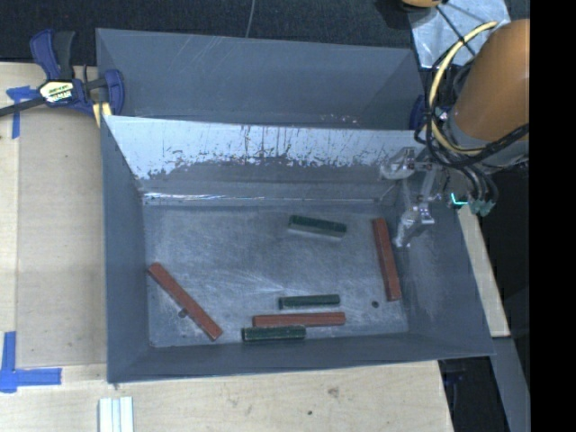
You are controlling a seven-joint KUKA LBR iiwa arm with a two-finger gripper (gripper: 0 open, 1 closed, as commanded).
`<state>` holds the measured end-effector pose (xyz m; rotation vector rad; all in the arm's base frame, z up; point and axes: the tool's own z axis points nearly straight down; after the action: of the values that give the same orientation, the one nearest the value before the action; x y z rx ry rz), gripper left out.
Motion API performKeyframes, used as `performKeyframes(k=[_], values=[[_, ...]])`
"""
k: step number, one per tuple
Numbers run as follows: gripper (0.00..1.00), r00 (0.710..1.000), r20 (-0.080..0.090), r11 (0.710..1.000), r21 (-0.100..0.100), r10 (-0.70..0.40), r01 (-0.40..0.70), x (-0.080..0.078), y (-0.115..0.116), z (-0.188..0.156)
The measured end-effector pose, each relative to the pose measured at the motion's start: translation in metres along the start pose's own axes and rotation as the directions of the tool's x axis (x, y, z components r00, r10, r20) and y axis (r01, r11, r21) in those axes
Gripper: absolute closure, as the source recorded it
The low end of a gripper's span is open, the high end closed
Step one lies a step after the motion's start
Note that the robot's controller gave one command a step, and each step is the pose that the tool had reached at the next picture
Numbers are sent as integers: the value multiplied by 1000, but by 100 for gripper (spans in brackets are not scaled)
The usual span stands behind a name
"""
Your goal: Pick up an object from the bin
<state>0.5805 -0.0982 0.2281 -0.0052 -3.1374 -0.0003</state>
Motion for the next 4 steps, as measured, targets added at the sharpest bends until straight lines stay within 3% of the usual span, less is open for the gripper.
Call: performKeyframes(k=[1,2,3,4], values=[[0,1000,8,1000,1,-2,2,-2,0,-4],[0,998,14,998,3,-56,56,-10,17,49],[0,982,5,982,2,-188,188,-19,56,86],[100,970,28,970,7,-243,243,-21,26,151]])
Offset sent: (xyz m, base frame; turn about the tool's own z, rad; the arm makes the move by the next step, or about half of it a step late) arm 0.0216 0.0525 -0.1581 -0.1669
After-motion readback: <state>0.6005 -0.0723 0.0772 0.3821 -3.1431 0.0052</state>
